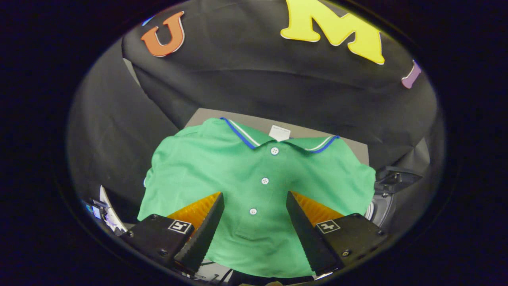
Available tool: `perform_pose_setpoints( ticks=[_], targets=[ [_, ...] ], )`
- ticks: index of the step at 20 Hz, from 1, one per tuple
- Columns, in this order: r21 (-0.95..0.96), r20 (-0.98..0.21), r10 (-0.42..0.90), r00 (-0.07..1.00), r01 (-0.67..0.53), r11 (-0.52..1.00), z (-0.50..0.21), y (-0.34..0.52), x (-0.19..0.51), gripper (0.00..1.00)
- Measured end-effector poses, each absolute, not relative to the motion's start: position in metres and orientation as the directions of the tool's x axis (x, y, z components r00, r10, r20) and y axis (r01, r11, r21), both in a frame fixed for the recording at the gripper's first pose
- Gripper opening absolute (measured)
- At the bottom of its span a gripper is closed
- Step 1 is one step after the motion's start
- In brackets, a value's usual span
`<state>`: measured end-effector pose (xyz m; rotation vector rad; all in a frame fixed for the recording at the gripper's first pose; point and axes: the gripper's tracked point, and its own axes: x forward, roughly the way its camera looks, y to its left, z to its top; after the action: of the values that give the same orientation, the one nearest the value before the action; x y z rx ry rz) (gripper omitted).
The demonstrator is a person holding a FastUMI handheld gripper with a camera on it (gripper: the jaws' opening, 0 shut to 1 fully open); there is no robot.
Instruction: Put the clothes into the washing machine and then close the washing machine lid.
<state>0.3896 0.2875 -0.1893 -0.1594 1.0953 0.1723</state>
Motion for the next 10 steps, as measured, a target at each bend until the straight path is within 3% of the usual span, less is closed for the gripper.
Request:
perform_pose_setpoints(
  ticks=[8,10],
  targets=[
    [-0.097,-0.934,-0.041,0.354,-0.142,0.985,-0.212,0.293,0.395,0.98],
    [-0.111,-0.948,-0.05,0.313,-0.181,0.977,-0.212,0.293,0.393,0.98]
  ],
)
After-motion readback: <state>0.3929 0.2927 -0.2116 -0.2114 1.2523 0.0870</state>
